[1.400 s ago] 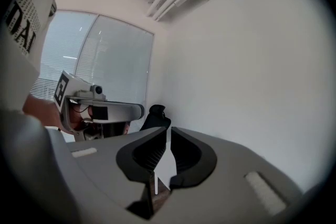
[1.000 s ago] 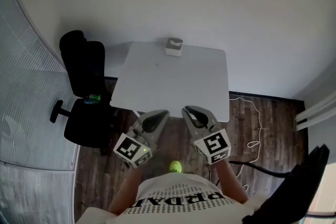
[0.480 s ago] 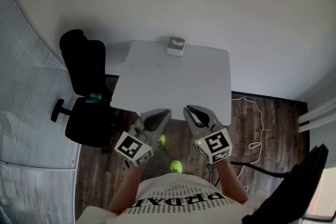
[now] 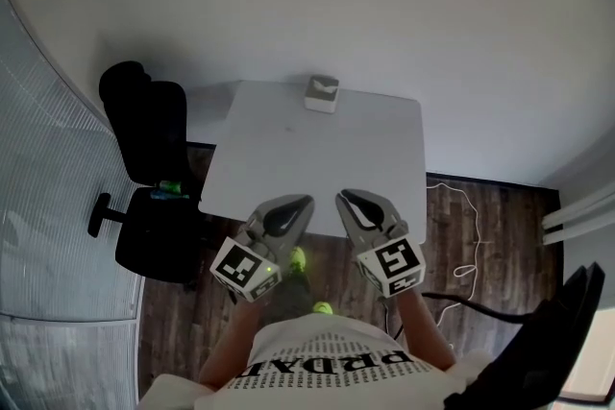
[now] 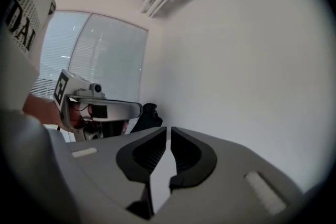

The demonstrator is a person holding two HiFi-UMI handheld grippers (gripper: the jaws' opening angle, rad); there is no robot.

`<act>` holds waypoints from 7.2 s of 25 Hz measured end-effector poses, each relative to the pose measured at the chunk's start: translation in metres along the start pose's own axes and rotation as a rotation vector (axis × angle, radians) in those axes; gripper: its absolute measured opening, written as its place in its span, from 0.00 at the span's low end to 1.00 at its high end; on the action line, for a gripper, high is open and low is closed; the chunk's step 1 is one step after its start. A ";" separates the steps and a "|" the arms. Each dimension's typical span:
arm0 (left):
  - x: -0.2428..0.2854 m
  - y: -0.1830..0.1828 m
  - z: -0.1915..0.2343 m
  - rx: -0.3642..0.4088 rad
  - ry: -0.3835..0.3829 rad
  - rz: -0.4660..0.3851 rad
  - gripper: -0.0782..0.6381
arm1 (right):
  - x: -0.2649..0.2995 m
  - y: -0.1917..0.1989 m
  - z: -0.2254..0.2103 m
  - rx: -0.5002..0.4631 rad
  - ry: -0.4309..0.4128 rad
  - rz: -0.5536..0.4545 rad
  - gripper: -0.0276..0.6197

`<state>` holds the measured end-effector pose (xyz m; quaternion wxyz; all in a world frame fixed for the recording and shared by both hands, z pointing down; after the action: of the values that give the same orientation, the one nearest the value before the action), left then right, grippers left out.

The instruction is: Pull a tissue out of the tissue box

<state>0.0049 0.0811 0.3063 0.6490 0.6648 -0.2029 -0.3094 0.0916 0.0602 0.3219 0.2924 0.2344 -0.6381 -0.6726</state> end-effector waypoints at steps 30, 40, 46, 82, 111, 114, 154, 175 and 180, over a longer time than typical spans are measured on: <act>0.078 -0.013 0.228 -0.015 0.134 -0.038 0.10 | 0.210 -0.016 -0.080 -0.021 0.135 0.039 0.09; 0.078 0.002 0.244 -0.068 0.096 -0.023 0.10 | 0.231 -0.009 -0.088 -0.033 0.115 0.086 0.09; 0.098 0.004 0.245 -0.060 0.061 -0.015 0.10 | 0.234 -0.006 -0.111 -0.045 0.078 0.093 0.09; 0.221 0.048 0.291 -0.068 0.018 0.068 0.10 | 0.286 0.033 -0.225 0.080 -0.005 0.105 0.10; 0.270 0.172 0.360 -0.237 0.020 0.155 0.10 | 0.362 0.165 -0.287 0.114 0.026 0.345 0.20; 0.276 0.186 0.367 -0.254 0.019 0.161 0.10 | 0.368 0.180 -0.294 0.114 0.034 0.372 0.20; 0.270 0.279 0.410 -0.358 -0.050 0.222 0.10 | 0.417 0.274 -0.336 0.068 0.143 0.536 0.06; 0.281 0.266 0.401 -0.368 -0.026 0.215 0.10 | 0.412 0.259 -0.339 0.081 0.140 0.531 0.06; 0.280 0.257 0.395 -0.339 -0.003 0.229 0.10 | 0.407 0.246 -0.342 0.077 0.149 0.518 0.06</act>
<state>-0.0244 -0.4178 0.5325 0.7823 0.5181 -0.2232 -0.2641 0.0575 -0.4718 0.5645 0.4916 0.1232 -0.6788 -0.5314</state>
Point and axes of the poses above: the fingertips, and each gripper's own axes: x forward along the fingers, z to its left, y out of its underside, the point moved 3 cm from there along -x, backward along the fingers, and after that the axes turned 6 degrees about -z, right-handed, at the moved point
